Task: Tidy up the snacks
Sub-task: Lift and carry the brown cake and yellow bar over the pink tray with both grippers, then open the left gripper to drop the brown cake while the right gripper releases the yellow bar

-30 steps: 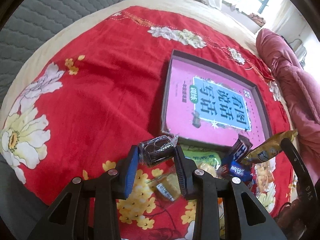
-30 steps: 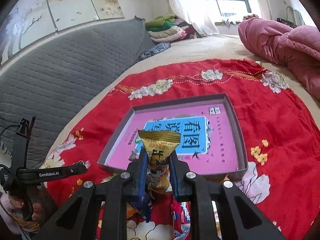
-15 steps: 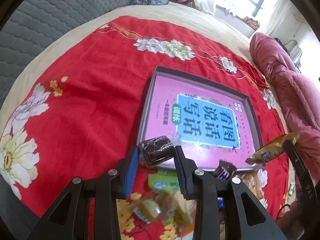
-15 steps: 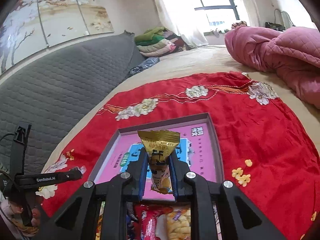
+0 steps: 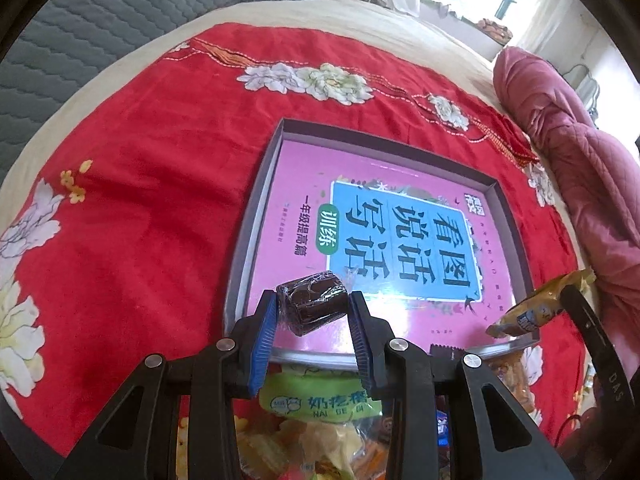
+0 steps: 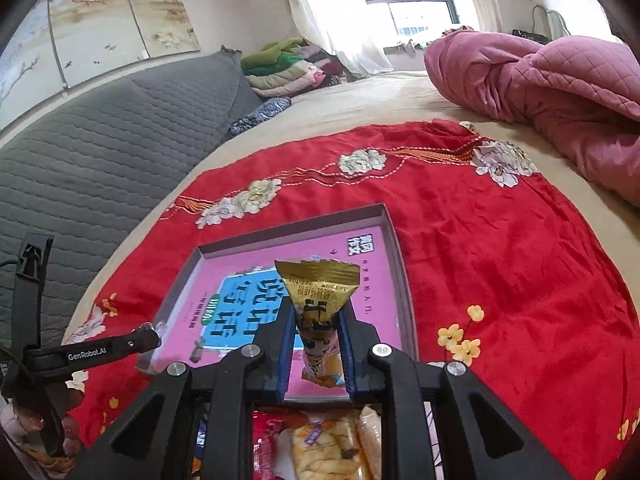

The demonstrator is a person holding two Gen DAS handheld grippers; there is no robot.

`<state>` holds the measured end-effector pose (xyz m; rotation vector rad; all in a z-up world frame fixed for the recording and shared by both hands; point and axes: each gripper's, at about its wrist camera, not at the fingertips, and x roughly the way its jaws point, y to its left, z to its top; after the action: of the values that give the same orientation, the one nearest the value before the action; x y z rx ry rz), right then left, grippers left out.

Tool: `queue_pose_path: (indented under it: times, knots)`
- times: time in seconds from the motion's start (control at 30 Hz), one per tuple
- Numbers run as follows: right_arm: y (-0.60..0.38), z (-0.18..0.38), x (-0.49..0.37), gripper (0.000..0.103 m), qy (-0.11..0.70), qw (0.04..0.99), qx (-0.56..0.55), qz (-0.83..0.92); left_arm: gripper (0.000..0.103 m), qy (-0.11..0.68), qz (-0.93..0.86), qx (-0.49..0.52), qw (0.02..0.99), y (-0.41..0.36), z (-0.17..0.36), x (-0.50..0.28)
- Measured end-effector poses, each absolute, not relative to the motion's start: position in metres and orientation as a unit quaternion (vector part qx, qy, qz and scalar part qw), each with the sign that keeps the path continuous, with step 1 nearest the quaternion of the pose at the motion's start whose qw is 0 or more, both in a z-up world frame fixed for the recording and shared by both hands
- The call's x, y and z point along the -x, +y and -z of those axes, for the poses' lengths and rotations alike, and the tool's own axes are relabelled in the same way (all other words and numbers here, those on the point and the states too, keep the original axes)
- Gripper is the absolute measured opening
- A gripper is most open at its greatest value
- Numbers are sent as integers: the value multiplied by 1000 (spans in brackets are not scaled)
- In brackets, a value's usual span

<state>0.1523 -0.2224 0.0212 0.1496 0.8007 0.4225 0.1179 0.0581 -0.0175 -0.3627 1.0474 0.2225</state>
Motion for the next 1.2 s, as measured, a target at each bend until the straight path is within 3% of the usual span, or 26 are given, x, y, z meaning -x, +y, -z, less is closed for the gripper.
queue_pose_path:
  times: [1.2]
  knots:
    - [-212, 33, -178, 21, 473, 864, -37, -168, 37, 527, -92, 153, 831, 50, 51, -147]
